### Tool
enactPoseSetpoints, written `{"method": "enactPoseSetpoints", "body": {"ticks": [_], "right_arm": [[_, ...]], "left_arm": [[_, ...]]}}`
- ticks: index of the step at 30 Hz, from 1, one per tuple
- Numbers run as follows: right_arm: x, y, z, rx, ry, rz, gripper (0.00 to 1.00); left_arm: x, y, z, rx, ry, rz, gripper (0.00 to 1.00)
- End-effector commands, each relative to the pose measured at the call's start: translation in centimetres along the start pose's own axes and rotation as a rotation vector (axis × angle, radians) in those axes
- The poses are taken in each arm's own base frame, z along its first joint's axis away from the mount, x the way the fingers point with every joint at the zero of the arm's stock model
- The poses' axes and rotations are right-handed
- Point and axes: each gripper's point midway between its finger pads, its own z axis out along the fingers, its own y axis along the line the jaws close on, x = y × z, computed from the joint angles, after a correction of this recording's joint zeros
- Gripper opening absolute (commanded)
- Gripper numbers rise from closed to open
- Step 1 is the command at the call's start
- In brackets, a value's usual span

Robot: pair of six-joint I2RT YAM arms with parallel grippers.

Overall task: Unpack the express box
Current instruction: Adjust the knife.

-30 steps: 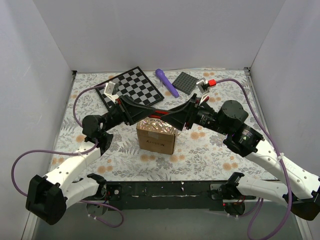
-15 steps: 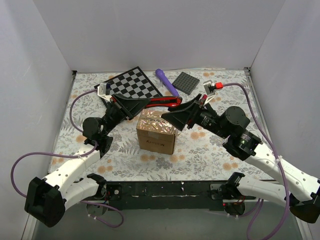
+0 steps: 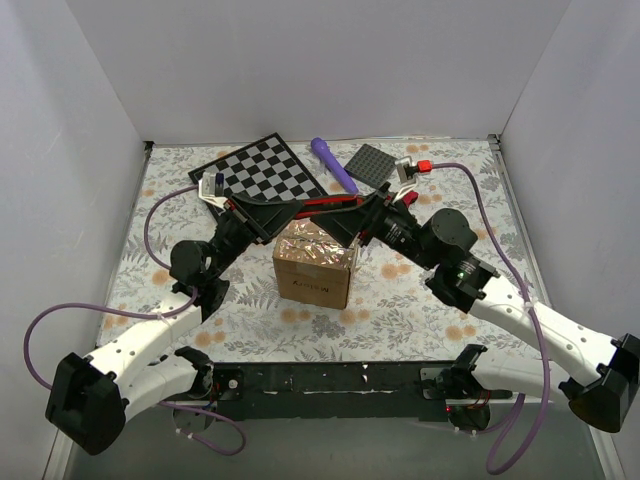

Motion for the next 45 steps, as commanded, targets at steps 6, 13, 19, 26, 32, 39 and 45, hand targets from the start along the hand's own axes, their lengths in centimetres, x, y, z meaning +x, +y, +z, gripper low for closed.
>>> {"method": "enactPoseSetpoints", "body": {"ticks": [6,13,19,26,32,39,45], "right_arm": [[-3.4,2.5,1.3,-0.083,-0.124,-0.016,0.71],[-3.6,2.3,1.6,-0.087,-0.150,-0.014,0.65],[-3.1,2.2,2.0,-0.091,-0.124,-0.015,0.36],[-2.8,1.9,2.0,-0.081,-0.119,-0.001,0.61],[-2.7,2.1,2.3,-0.087,-0.100,-0.006,0.53],[-2.2,2.2,2.5,-0.100,-0.082,0.002,0.31],[-2.0,2.4,2.5,-0.115,-0.071,0.011,0.01]], "left_arm": [[0.1,-2.2,-0.3,0.067,-0.003,0.026,0.00],[0.6,-1.9,-0.7,0.060,0.009,0.011,0.00],[0.7,-2.0,-1.0,0.063,0.010,0.012,0.00],[0.6,-2.0,-1.0,0.065,0.003,0.013,0.00],[0.8,-1.9,-0.8,0.065,0.015,0.017,0.00],[1.3,-1.8,-0.7,0.066,0.045,0.012,0.00],[1.8,-1.2,-0.7,0.042,0.073,-0.010,0.15]]}}
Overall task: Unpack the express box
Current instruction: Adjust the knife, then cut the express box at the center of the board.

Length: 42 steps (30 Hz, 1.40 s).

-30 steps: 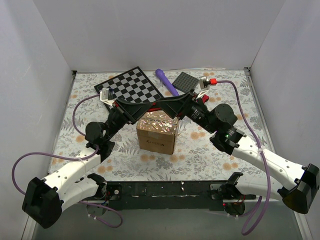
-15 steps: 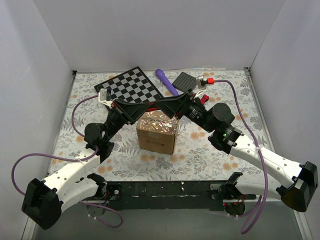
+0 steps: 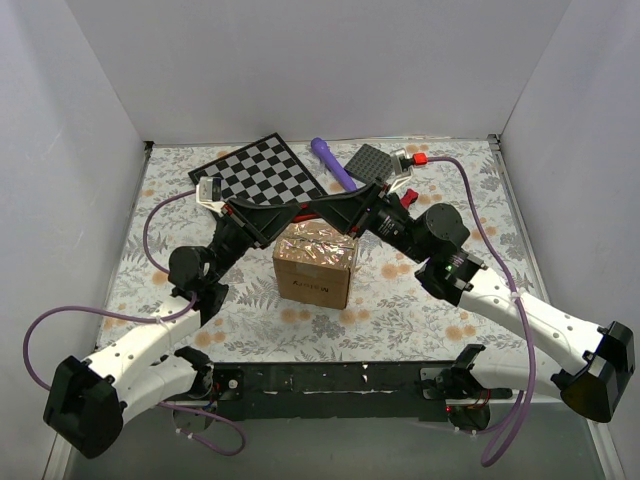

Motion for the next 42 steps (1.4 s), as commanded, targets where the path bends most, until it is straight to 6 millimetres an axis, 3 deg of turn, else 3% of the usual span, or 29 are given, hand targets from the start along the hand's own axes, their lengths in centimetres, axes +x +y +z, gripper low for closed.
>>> {"method": "enactPoseSetpoints", "body": {"ticks": [1,2,3,6,7,8,9,12,15,18,19,20,22,23,24,25,26,27,29,32,37,40,42], "right_arm": [[-1.4,1.7,0.3,-0.052,-0.036,-0.029,0.01],[-1.5,1.7,0.3,-0.048,-0.038,-0.031,0.01],[-1.9,1.8,-0.1,-0.042,-0.046,-0.050,0.01],[-3.7,2.1,-1.2,-0.006,-0.111,-0.091,0.01],[-4.2,2.2,-1.6,0.003,-0.130,-0.119,0.01],[-5.2,1.6,-2.0,0.047,-0.174,-0.133,0.01],[-6.0,2.1,-2.7,0.053,-0.201,-0.152,0.01],[-8.0,1.7,-4.0,0.122,-0.270,-0.225,0.01],[-9.9,0.3,-5.3,0.230,-0.348,-0.314,0.01],[-11.5,-2.4,-6.6,0.402,-0.396,-0.432,0.01],[-12.2,-3.6,-7.2,0.481,-0.418,-0.461,0.01],[-12.3,-4.8,-7.6,0.548,-0.405,-0.498,0.01],[-12.8,-6.9,-8.1,0.673,-0.404,-0.588,0.01],[-13.0,-7.4,-8.2,0.703,-0.406,-0.621,0.01],[-12.6,-8.5,-7.9,0.746,-0.371,-0.675,0.01],[-12.7,-9.1,-7.8,0.766,-0.366,-0.692,0.01],[-12.7,-9.7,-7.8,0.791,-0.360,-0.703,0.01],[-12.2,-10.8,-7.5,0.813,-0.337,-0.714,0.01],[-12.1,-12.6,-7.7,0.859,-0.327,-0.711,0.01],[-11.7,-15.8,-8.0,0.923,-0.291,-0.703,0.01],[-9.4,-20.0,-7.0,0.951,-0.173,-0.694,0.01],[-7.3,-21.6,-6.3,0.936,-0.092,-0.683,0.01],[-5.8,-22.5,-6.4,0.939,-0.052,-0.658,0.01]], "left_arm": [[1.4,-0.6,0.0,0.011,0.075,-0.015,0.25],[1.5,-0.5,-0.1,0.003,0.077,-0.022,0.38],[1.3,-0.4,-0.1,-0.004,0.069,-0.021,0.62],[0.2,-0.2,-0.3,-0.069,0.009,0.012,0.86],[0.2,1.1,-0.6,-0.139,0.005,0.015,0.95],[-0.1,1.3,-0.7,-0.165,-0.009,0.030,0.98],[-1.1,0.6,-1.0,-0.168,-0.051,0.075,0.98],[-2.0,1.0,-1.9,-0.224,-0.093,0.114,0.98],[-2.9,0.6,-2.8,-0.258,-0.139,0.150,0.98],[-3.3,0.6,-4.2,-0.310,-0.162,0.189,0.98],[-3.4,1.5,-4.9,-0.373,-0.162,0.208,0.98],[-3.6,0.9,-5.5,-0.382,-0.174,0.224,0.98],[-3.5,2.2,-7.1,-0.493,-0.157,0.253,0.97],[-4.4,2.6,-8.3,-0.555,-0.192,0.309,0.94],[-4.7,3.4,-9.2,-0.621,-0.200,0.321,0.83],[-4.4,5.8,-11.6,-0.777,-0.192,0.310,0.76],[-5.4,6.5,-13.0,-0.863,-0.266,0.283,0.69],[-5.3,7.5,-14.2,-0.929,-0.268,0.276,0.52],[-4.1,9.5,-16.2,-1.025,-0.224,0.257,0.46],[-2.3,10.7,-16.7,-1.044,-0.166,0.191,0.31],[-0.2,12.9,-17.6,-1.079,-0.117,0.101,0.27],[1.0,14.5,-17.5,-1.099,-0.059,0.077,0.33],[1.6,15.4,-17.4,-1.117,-0.024,0.067,0.44]]}}
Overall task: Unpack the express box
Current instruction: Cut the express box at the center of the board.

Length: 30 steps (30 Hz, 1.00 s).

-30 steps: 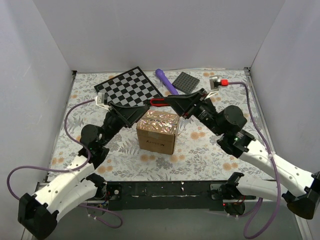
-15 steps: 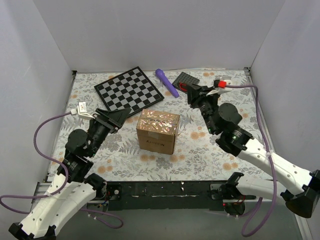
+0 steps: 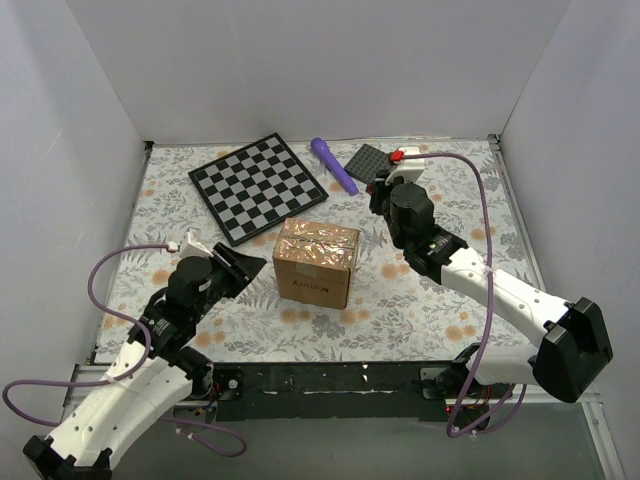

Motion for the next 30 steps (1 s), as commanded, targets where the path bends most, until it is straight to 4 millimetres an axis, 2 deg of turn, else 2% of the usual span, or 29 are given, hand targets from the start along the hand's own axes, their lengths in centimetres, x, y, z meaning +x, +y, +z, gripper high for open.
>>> {"method": "enactPoseSetpoints", "body": {"ticks": [1,3,7,10,11,18,24,29,30], "right_arm": [[0.2,1.8,0.1,-0.078,0.011,0.049,0.01],[1.1,2.0,-0.1,-0.093,0.039,0.058,0.01],[3.6,2.6,-0.9,-0.142,0.105,0.077,0.01],[4.6,2.9,-1.8,-0.161,0.132,0.097,0.01],[5.3,2.9,-2.1,-0.165,0.144,0.097,0.01],[6.5,3.7,-4.3,-0.205,0.175,0.125,0.01],[6.9,4.6,-6.0,-0.225,0.185,0.133,0.01],[6.1,3.7,-6.6,-0.192,0.161,0.141,0.01],[5.9,3.4,-6.6,-0.184,0.156,0.140,0.01]], "left_arm": [[1.8,0.3,1.4,-0.014,0.087,0.005,0.48],[2.4,0.2,2.4,-0.021,0.118,0.018,0.62],[2.9,-0.8,3.6,0.020,0.147,0.048,0.75],[3.6,-1.4,4.1,0.044,0.190,0.067,0.77],[3.5,-1.5,4.2,0.047,0.191,0.073,0.77],[2.7,-3.0,4.2,0.124,0.142,0.091,0.78],[2.6,-3.5,5.0,0.123,0.151,0.127,0.79],[1.2,-4.5,4.7,0.122,0.107,0.152,0.80],[0.6,-4.3,4.6,0.102,0.080,0.159,0.83]]}}
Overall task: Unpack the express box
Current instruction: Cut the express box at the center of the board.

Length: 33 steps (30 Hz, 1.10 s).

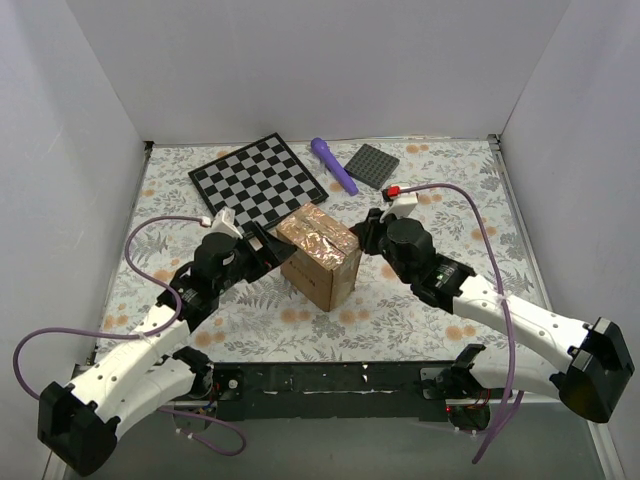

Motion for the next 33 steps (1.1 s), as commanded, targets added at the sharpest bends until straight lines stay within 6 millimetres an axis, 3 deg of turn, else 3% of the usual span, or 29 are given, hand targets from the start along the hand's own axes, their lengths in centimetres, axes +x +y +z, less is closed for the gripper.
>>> {"method": "enactPoseSetpoints", "body": {"ticks": [1,7,15,22,26,27,30,33], "right_arm": [[-1.8,-0.8,-1.1,0.038,-0.064,0.040,0.01],[-3.7,-2.4,-2.4,0.116,-0.104,0.028,0.01],[-6.1,-3.0,-4.2,0.133,-0.165,0.043,0.01],[-8.6,-2.8,-6.1,0.110,-0.188,0.024,0.01],[-10.0,-1.6,-6.6,0.058,-0.179,0.001,0.01],[-10.2,-1.5,-6.6,0.057,-0.173,-0.004,0.01],[-10.8,-0.3,-6.8,0.001,-0.159,-0.006,0.01],[-11.8,0.5,-7.2,-0.039,-0.172,-0.010,0.01]], "left_arm": [[-3.6,-3.0,-1.4,0.038,-0.114,0.049,0.86],[-6.7,-4.3,-3.0,0.014,-0.227,0.095,0.97],[-9.9,-6.9,-4.2,0.019,-0.317,0.162,0.98],[-10.0,-7.9,-2.6,0.045,-0.240,0.319,0.96],[-9.4,-7.6,-0.8,0.136,-0.086,0.359,0.90],[-10.2,-6.3,0.0,0.116,-0.063,0.341,0.88],[-9.6,-5.5,0.8,0.171,0.035,0.351,0.88],[-8.6,-6.0,1.1,0.241,0.087,0.379,0.88]]}}
